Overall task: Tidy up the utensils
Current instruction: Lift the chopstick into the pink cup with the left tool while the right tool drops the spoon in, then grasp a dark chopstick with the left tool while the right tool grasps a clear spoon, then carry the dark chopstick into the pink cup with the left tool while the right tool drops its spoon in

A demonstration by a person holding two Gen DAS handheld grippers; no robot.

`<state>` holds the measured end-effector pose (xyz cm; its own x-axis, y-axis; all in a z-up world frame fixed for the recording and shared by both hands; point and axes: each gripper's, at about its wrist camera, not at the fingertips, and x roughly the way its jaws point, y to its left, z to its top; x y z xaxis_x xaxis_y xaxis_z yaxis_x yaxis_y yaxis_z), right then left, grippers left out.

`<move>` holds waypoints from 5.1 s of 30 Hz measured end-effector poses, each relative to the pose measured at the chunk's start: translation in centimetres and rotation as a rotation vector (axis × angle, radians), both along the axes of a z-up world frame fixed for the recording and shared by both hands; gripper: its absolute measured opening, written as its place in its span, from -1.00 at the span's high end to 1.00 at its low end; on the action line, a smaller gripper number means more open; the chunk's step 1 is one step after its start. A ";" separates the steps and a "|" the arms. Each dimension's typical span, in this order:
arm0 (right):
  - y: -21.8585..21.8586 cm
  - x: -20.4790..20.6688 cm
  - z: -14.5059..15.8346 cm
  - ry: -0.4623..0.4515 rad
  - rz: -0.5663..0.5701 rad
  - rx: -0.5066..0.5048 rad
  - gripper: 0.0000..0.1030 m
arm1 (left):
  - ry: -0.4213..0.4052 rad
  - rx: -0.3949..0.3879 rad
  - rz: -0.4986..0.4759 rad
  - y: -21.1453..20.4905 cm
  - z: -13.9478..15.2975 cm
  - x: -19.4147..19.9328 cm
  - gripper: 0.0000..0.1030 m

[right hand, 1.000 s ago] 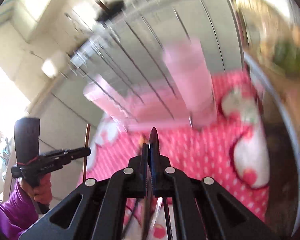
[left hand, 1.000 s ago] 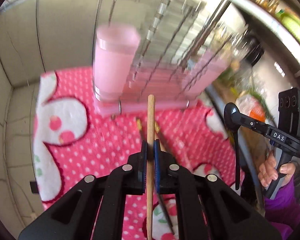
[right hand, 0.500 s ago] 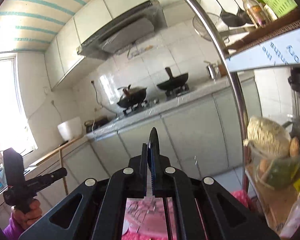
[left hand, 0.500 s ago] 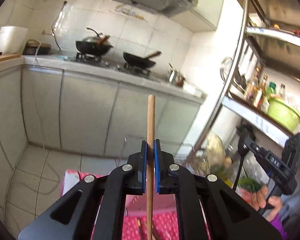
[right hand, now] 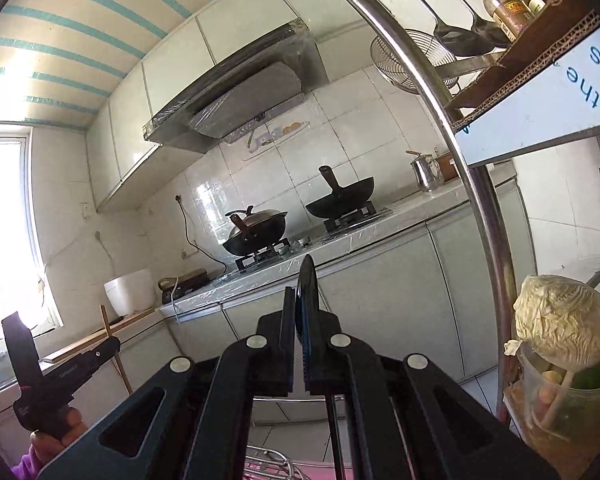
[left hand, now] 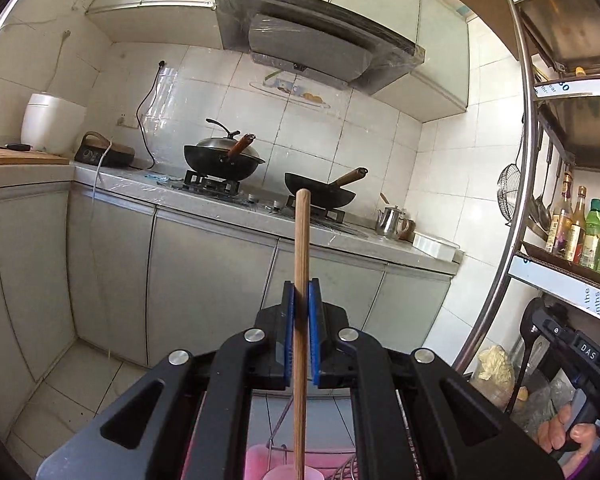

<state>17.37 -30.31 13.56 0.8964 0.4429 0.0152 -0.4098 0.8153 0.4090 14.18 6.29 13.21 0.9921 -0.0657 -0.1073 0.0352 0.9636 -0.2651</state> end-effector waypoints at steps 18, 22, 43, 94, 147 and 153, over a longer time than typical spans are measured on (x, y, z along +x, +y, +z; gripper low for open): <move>-0.2 -0.1 -9.0 0.297 0.034 -0.051 0.95 | 0.217 -0.017 -0.082 -0.2 -7.5 0.3 0.88; 0.0 -0.4 -10.2 0.349 0.042 -0.075 0.95 | 0.280 -0.024 -0.094 -0.4 -8.4 0.3 0.88; -0.7 -2.3 -9.2 0.448 0.005 -0.112 0.12 | 0.428 -0.123 -0.088 1.8 -8.6 1.8 0.12; 5.7 -12.3 -21.8 0.890 0.298 -0.165 0.85 | 0.974 0.138 -0.317 -8.1 -26.4 -9.0 0.61; 11.7 -7.2 -25.5 1.019 0.303 -0.437 0.94 | 1.159 0.097 -0.330 -4.7 -26.4 -4.3 0.89; 10.4 -9.4 -22.0 0.873 0.290 -0.361 0.94 | 1.015 0.027 -0.315 -2.8 -22.9 -6.8 0.89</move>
